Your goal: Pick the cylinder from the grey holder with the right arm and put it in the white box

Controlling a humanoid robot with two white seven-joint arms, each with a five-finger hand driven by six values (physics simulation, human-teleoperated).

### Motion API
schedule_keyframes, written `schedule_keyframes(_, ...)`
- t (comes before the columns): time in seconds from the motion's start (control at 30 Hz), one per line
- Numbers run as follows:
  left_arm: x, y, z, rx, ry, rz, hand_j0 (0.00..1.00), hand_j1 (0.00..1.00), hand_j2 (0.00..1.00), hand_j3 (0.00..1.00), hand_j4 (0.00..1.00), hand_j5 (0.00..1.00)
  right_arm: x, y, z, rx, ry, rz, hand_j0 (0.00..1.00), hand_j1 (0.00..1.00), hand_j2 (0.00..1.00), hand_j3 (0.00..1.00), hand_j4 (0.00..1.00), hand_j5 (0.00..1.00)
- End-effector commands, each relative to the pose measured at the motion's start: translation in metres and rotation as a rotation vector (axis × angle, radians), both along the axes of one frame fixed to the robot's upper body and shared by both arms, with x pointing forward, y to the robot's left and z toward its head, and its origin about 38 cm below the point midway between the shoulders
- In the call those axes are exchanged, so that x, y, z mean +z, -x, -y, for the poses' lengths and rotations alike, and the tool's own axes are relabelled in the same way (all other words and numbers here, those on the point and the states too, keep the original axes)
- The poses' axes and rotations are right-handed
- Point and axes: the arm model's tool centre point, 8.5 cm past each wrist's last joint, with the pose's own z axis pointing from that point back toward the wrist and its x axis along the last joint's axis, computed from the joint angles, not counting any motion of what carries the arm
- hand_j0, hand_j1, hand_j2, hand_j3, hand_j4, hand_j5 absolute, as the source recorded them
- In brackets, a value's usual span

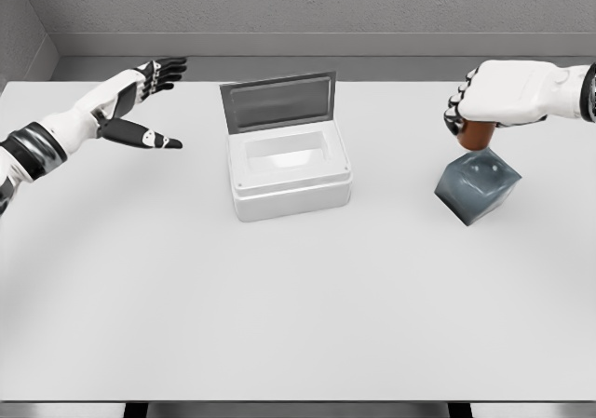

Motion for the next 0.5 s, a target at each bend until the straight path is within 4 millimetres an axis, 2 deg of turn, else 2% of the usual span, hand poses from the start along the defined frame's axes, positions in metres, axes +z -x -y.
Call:
schedule_keyframes(0.0,0.000,0.001,0.001,-0.013,0.015,-0.009,1.00,1.00,1.00,1.00,1.00,1.00,-0.001,-0.001,-0.008,0.013,-0.015,0.000,0.49,0.49,0.49,0.49,0.49,0.49)
schedule_keyframes(0.47,0.000,0.000,0.002,-0.015,0.016,-0.008,1.00,1.00,1.00,1.00,1.00,1.00,0.002,-0.009,-0.052,0.097,-0.059,0.019,0.49,0.49,0.49,0.49,0.49,0.49)
